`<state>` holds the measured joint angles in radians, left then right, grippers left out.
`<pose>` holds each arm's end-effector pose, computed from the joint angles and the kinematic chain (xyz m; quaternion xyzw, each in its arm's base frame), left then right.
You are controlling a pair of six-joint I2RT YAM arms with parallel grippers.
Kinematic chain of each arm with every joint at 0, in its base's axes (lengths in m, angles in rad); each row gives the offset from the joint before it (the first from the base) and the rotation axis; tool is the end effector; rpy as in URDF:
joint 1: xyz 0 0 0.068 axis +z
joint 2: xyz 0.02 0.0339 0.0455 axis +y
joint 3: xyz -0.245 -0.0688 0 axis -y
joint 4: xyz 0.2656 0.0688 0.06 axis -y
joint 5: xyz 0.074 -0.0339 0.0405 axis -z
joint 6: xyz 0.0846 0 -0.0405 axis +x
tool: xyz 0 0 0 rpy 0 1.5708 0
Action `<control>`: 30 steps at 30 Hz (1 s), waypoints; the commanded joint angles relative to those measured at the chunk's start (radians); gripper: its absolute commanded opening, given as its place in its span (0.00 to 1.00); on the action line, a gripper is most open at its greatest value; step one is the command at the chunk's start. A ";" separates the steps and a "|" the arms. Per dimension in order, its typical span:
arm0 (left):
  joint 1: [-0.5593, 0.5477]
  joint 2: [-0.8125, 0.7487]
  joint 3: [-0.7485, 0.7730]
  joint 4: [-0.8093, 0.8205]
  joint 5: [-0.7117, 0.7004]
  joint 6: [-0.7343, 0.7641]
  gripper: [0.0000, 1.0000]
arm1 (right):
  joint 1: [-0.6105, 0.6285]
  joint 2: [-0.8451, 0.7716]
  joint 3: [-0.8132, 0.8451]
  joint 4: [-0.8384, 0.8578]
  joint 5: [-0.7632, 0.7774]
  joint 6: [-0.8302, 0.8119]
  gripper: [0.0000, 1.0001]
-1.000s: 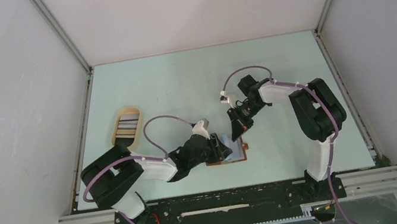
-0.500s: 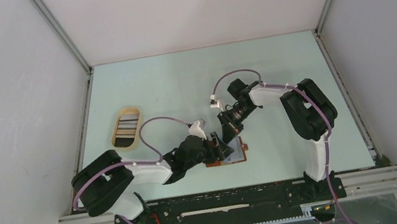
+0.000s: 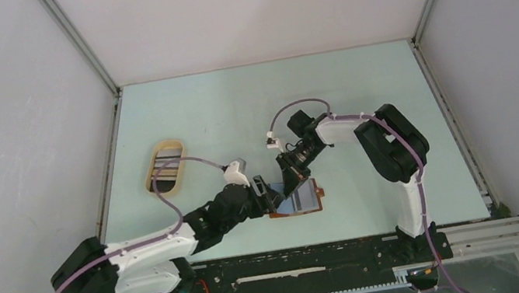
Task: Put the credit cards into the card holder
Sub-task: Open the card holder at the center of the board.
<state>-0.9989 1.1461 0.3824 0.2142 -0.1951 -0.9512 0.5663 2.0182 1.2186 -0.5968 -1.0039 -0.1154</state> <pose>0.1687 -0.2318 0.1144 -0.0269 0.8692 -0.3549 0.3433 0.2781 0.2613 0.0681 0.3314 -0.8091 -0.4842 0.0327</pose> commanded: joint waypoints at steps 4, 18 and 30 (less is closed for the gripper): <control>-0.007 -0.100 -0.010 -0.032 0.005 0.085 0.64 | 0.023 0.009 0.056 0.014 0.058 0.023 0.15; 0.006 0.019 0.056 0.061 0.039 0.178 0.44 | -0.081 -0.256 0.088 -0.173 0.104 -0.296 0.18; 0.107 -0.183 0.074 -0.062 0.048 0.306 0.49 | -0.075 -0.897 -0.230 -0.113 -0.018 -0.853 0.50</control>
<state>-0.9291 1.1049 0.3801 0.2062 -0.1268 -0.7559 0.4526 1.1893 1.0882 -0.6811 -0.9504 -0.6407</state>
